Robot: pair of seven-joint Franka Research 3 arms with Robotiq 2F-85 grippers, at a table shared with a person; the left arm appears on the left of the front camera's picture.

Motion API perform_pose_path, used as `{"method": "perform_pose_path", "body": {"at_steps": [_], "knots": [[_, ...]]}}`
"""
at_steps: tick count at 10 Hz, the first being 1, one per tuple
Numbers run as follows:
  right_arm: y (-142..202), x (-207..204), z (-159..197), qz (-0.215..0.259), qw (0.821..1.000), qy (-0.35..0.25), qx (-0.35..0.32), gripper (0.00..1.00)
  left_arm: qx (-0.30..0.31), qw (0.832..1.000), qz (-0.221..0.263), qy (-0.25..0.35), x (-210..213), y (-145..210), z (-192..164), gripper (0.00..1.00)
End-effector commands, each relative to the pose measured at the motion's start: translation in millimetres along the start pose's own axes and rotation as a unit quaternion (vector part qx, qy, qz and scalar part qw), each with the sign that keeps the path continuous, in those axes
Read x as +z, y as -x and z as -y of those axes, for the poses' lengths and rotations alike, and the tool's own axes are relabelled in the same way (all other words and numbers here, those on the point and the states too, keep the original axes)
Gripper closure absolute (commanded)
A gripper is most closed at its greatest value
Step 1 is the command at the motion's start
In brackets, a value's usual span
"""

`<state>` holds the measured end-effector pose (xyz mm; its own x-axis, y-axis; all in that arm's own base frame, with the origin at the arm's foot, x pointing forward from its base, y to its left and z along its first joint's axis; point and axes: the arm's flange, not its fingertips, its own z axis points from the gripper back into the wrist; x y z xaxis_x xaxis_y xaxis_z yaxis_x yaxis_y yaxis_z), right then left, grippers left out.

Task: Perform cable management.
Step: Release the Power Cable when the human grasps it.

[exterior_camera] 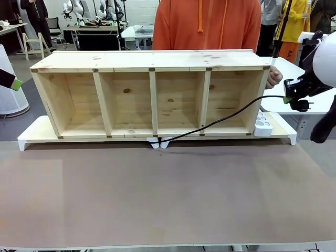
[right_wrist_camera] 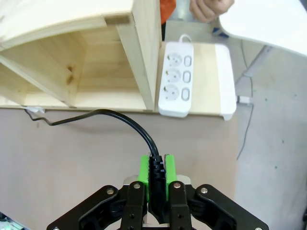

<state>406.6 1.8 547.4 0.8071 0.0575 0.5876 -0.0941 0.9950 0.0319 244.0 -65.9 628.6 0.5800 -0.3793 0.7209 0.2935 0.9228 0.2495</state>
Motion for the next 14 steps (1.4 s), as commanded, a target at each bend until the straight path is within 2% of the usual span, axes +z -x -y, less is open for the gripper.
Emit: {"method": "perform_pose_path", "body": {"at_steps": [1,5,13,14], "knots": [[-30,-12,12,0.015,1.0,-0.007,0.016,0.84,0.0,1.0,0.002,-0.002,1,0,0,0.0],[-71,-24,23,0.016,0.999,0.005,0.027,0.84,0.0,1.0,0.002,-0.002,1,0,0,0.0],[-73,-29,34,0.006,1.0,0.013,0.009,0.84,0.0,1.0,0.002,-0.002,1,0,0,0.0],[-67,-30,19,0.0,1.0,0.009,0.018,0.84,0.0,1.0,0.002,-0.002,1,0,0,0.0]]}}
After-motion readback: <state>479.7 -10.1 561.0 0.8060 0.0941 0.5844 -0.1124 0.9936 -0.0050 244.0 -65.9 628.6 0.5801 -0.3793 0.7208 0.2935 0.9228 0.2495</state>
